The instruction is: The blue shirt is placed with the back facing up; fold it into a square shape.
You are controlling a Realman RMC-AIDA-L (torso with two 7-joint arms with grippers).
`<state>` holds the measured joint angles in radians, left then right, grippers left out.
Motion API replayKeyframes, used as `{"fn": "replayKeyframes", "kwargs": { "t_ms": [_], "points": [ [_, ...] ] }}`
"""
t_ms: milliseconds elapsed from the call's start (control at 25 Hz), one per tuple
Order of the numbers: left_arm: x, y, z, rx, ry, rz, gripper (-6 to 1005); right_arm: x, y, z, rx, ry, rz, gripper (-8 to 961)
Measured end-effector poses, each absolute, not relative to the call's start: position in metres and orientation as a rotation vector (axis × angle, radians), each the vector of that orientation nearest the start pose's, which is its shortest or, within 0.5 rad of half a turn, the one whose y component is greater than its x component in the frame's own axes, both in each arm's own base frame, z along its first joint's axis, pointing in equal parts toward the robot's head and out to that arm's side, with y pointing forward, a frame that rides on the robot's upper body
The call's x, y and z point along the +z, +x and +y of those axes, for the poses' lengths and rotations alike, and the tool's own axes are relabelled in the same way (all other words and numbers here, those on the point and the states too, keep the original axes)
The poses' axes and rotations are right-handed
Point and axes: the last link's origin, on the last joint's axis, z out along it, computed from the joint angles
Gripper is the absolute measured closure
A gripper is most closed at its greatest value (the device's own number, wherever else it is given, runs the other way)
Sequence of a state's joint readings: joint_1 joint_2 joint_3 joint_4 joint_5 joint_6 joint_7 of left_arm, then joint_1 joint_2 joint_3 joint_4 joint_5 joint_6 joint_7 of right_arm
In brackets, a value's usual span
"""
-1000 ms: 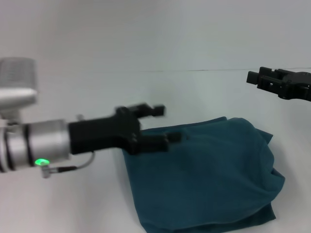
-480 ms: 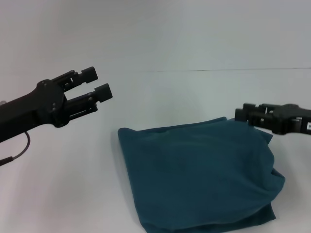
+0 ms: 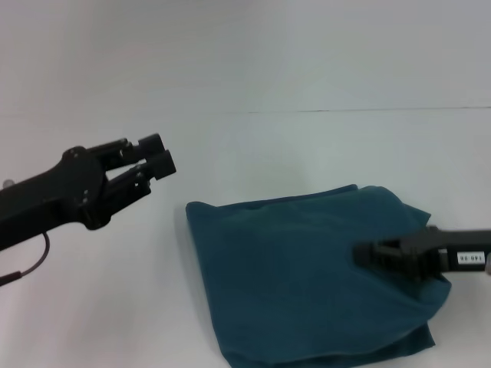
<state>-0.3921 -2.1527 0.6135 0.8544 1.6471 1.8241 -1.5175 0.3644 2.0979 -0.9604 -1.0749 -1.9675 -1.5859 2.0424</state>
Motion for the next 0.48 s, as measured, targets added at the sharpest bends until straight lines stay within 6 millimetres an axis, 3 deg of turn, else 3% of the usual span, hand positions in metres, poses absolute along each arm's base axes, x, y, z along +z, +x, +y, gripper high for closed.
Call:
{"fn": "replayKeyframes", "kwargs": {
  "t_ms": [40, 200, 480],
  "points": [
    [0.05, -0.233, 0.295, -1.29, -2.496, -0.576, 619, 0.019, 0.251, 0.311, 0.532, -2.671, 1.175, 769],
    [0.048, -0.237, 0.29, -1.288, -2.482, -0.575, 708, 0.01, 0.281, 0.306, 0.457, -2.602, 1.242, 856],
    [0.047, -0.24, 0.289, -1.276, -2.475, -0.578, 863, -0.004, 0.309, 0.298, 0.39, -2.533, 1.294, 923]
  ]
}}
